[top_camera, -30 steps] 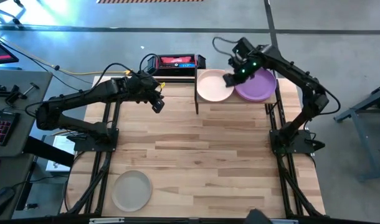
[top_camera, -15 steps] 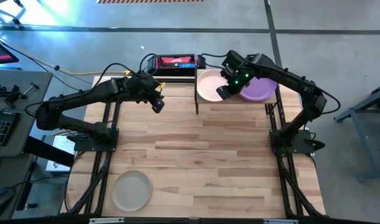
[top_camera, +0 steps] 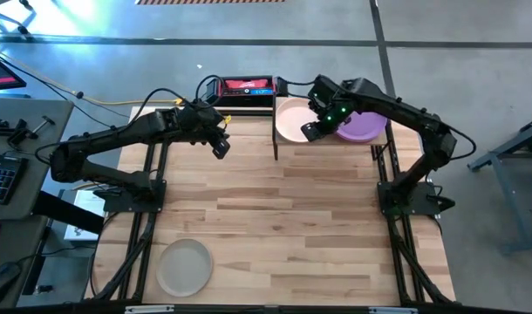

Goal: Place and stack plates onto a shelf
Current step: Stack the white plate on top of the brown plate on the shelf, then stack the gray plate on top of the white plate on the shelf

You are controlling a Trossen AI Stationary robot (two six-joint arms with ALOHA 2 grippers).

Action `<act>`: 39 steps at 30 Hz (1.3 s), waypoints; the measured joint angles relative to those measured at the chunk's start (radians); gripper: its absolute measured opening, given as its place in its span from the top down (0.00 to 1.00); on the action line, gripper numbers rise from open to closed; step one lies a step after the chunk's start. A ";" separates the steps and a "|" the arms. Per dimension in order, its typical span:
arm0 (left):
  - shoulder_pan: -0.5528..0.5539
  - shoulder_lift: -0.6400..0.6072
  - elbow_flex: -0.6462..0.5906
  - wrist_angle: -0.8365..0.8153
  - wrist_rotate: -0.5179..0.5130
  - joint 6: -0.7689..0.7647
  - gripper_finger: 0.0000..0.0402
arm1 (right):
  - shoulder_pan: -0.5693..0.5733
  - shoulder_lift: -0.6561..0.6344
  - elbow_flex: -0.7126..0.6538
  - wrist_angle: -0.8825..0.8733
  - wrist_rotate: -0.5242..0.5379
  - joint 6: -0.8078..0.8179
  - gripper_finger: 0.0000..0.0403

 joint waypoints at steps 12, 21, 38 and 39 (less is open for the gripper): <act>0.000 0.000 0.000 0.000 0.000 0.001 0.74 | 0.007 0.017 -0.001 -0.001 0.044 0.032 0.79; 0.000 0.000 0.000 0.000 0.000 0.001 0.74 | 0.014 0.049 -0.001 -0.001 0.044 0.034 0.79; -0.009 0.000 0.000 -0.277 0.061 -0.044 0.74 | 0.018 -0.007 -0.001 0.002 0.030 0.032 0.79; -0.017 0.000 -0.001 -0.318 0.075 -0.044 0.74 | 0.022 -0.014 0.000 0.002 0.030 0.033 0.79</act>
